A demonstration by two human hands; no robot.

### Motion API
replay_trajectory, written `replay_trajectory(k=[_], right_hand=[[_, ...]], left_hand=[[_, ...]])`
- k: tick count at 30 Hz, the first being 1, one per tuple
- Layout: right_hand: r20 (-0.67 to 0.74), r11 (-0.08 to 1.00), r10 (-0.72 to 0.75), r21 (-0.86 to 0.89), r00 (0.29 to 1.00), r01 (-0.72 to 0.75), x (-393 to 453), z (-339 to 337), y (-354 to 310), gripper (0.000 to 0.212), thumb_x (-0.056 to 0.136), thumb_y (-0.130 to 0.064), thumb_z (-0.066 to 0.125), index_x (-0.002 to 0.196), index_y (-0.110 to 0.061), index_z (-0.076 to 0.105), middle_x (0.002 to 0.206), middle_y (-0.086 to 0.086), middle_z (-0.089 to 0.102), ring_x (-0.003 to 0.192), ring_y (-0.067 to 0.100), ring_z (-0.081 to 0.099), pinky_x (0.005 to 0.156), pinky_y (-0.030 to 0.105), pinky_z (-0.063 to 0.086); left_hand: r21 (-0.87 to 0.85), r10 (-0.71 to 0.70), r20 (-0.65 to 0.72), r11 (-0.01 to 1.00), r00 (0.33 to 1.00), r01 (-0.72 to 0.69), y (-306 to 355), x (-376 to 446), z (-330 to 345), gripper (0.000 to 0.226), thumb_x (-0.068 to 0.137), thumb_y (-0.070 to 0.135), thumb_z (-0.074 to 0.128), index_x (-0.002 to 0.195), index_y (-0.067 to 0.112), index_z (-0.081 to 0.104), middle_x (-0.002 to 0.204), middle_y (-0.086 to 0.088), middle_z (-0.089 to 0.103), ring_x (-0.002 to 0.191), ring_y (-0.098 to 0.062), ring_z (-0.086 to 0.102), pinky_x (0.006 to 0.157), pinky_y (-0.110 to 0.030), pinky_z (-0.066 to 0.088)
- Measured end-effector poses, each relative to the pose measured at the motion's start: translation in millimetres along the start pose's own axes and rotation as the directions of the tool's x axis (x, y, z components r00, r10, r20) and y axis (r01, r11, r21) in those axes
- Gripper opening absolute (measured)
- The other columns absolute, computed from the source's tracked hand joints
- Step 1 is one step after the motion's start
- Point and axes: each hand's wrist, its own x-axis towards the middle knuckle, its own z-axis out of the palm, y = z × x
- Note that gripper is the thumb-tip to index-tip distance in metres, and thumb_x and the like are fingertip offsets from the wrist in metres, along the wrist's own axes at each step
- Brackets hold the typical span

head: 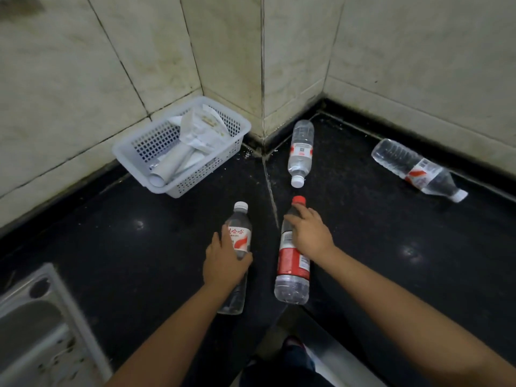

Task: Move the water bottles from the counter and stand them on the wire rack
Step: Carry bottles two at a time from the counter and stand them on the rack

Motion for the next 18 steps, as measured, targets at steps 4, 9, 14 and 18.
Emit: replay_trajectory(k=[4, 9, 14, 18], right_hand=[[-0.019, 0.954, 0.233, 0.197, 0.972, -0.225, -2, 17, -26, 0.049, 0.089, -0.033, 0.049, 0.135, -0.031, 0.033, 0.152, 0.015, 0.007, 0.126, 0.043, 0.029, 0.098, 0.047, 0.037], [0.051, 0.847, 0.457, 0.280, 0.888, -0.452, 10, 25, -48, 0.082, 0.080, -0.033, 0.062, 0.141, -0.036, 0.006, 0.137, 0.019, 0.021, 0.121, 0.040, 0.034, 0.094, 0.047, 0.040], [0.039, 0.911, 0.404, 0.072, 0.914, -0.406, 6, 25, -55, 0.082, 0.079, -0.030, 0.064, 0.138, -0.040, 0.009, 0.136, 0.017, 0.021, 0.120, 0.036, 0.033, 0.094, 0.046, 0.040], [0.044, 0.946, 0.322, -0.055, 0.946, -0.320, -8, 31, -47, 0.080, 0.079, -0.030, 0.063, 0.138, -0.043, 0.010, 0.137, 0.016, 0.019, 0.118, 0.036, 0.034, 0.093, 0.044, 0.042]], left_hand=[[0.064, 0.001, -0.025, 0.998, 1.000, 0.001, -2, -3, -4, 0.069, 0.089, 0.036, 0.048, 0.143, 0.015, 0.010, 0.142, -0.016, 0.026, 0.126, -0.031, 0.029, 0.100, -0.041, 0.038], [0.134, 0.069, 0.006, 0.989, 0.998, -0.069, -6, -2, -11, 0.055, 0.094, 0.026, 0.036, 0.143, 0.024, 0.013, 0.150, -0.017, 0.013, 0.133, -0.034, 0.025, 0.106, -0.044, 0.032], [0.091, -0.034, -0.082, 0.995, 0.996, 0.041, -20, 13, -28, 0.048, 0.091, 0.021, 0.043, 0.136, 0.015, 0.028, 0.139, -0.016, 0.033, 0.122, -0.033, 0.041, 0.099, -0.045, 0.042], [0.123, -0.035, 0.000, 0.992, 0.999, 0.035, -18, 21, -28, 0.061, 0.087, 0.036, 0.049, 0.138, 0.020, 0.019, 0.132, -0.017, 0.034, 0.113, -0.035, 0.045, 0.090, -0.044, 0.044]])
